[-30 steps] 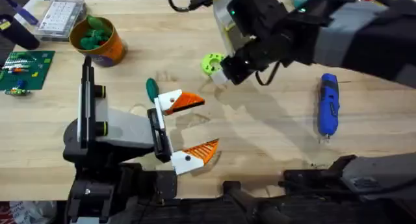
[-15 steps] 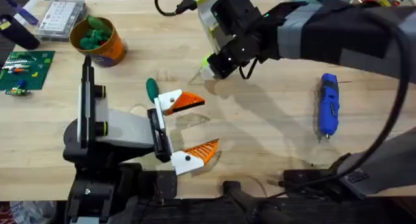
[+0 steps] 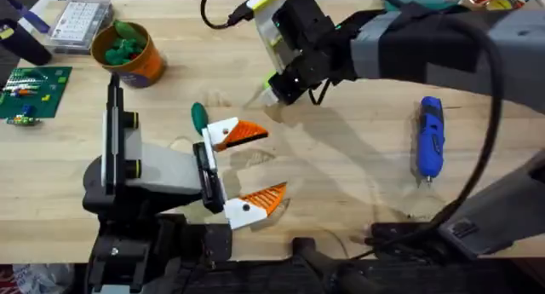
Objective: Pick up the gripper from the table and insert it into the empty holder that is missing its gripper. Then pick up a screw, insert it into the mounting hole, and use the screwdriver to tighten it. Finally, clean up the table by picking up the vegetable and placing it into the bucket.
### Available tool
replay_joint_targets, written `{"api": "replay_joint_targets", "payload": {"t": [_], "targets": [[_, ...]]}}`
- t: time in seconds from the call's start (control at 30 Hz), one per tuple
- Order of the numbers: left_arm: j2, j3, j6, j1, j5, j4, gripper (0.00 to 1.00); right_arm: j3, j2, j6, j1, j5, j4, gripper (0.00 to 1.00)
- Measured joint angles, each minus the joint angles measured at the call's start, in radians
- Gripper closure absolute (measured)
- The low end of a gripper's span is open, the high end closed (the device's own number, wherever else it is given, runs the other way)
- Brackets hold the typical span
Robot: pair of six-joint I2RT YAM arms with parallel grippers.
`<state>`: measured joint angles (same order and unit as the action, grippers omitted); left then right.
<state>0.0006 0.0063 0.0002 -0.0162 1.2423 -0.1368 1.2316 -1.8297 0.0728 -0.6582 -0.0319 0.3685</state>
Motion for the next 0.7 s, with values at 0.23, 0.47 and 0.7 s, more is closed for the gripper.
{"api": "replay_joint_targets", "payload": {"t": [0.23, 0.47, 0.7], "targets": [[0.000, 0.000, 0.000, 0.000, 0.000, 0.000, 0.009, 0.004, -0.031, 0.006, 0.000, 0.000, -0.018, 0.553], [0.000, 0.000, 0.000, 0.000, 0.000, 0.000, 0.009, 0.004, -0.031, 0.006, 0.000, 0.000, -0.017, 0.553], [0.000, 0.000, 0.000, 0.000, 0.000, 0.000, 0.009, 0.004, -0.031, 0.009, 0.000, 0.000, -0.018, 0.773]]}}
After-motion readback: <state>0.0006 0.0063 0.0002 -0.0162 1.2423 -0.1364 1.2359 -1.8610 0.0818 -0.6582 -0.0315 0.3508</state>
